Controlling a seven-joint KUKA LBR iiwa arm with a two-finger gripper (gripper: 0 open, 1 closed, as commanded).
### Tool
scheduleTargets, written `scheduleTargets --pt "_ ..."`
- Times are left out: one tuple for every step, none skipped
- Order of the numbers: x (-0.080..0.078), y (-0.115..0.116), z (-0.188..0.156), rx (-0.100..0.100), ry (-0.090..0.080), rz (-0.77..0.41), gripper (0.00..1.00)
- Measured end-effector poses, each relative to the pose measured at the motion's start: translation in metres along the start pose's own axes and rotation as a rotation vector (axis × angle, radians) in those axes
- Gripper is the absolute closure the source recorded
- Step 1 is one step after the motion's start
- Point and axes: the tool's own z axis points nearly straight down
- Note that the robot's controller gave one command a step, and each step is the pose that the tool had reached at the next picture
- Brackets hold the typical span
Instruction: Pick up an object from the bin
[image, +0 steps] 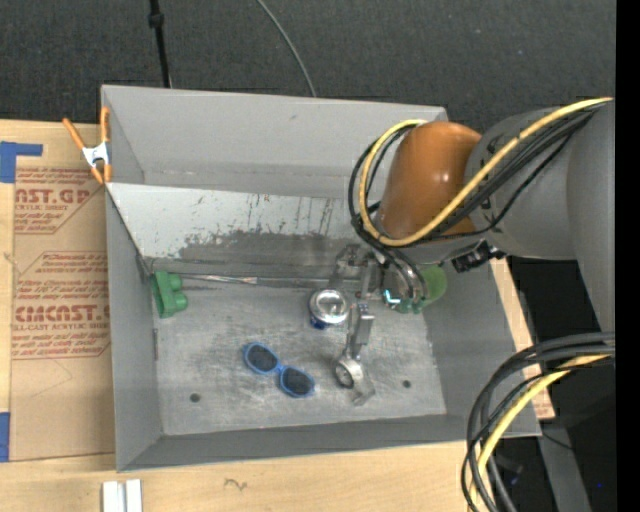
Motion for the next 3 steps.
scheduleTargets --pt "-0.009 0.001 0.056 -0.003 -0.015 0.077 0.00" --pt "0.005 0.019 0.024 -0.001 -0.009 0.013 0.00" --pt "0.001 0.011 0.016 0.000 -0.009 -0.028 0.00"
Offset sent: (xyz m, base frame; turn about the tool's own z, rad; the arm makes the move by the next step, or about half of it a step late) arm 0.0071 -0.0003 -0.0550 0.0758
